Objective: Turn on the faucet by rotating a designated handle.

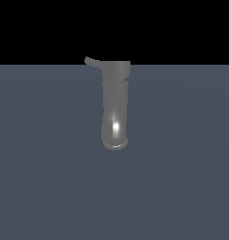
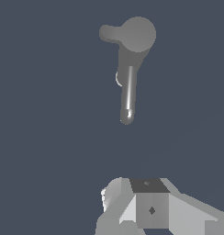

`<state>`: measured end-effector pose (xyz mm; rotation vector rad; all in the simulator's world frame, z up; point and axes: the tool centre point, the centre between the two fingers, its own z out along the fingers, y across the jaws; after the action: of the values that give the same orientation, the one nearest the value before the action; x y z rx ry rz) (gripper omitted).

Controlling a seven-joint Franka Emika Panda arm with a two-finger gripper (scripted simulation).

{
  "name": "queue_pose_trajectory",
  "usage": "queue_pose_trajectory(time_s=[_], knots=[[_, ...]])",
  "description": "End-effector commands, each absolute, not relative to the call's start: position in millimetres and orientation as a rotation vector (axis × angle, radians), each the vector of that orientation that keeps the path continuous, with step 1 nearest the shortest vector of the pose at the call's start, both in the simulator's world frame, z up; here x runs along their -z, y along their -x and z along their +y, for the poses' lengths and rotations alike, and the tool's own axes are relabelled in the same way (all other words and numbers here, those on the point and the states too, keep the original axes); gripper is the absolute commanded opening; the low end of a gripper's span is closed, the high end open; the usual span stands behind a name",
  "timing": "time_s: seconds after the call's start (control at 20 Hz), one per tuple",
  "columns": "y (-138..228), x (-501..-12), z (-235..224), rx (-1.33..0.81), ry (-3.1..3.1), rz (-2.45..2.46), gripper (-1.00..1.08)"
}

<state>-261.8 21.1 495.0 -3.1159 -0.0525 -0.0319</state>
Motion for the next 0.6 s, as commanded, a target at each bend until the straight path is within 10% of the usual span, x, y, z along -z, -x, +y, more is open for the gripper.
queue_pose_trajectory(time_s=[0.0, 0.55], knots=[[261.8, -495.0, 21.1, 0.032, 3.116, -0.053, -1.00], [253.6, -486.5, 32.8, 0.030, 3.116, 0.056, -1.00]])
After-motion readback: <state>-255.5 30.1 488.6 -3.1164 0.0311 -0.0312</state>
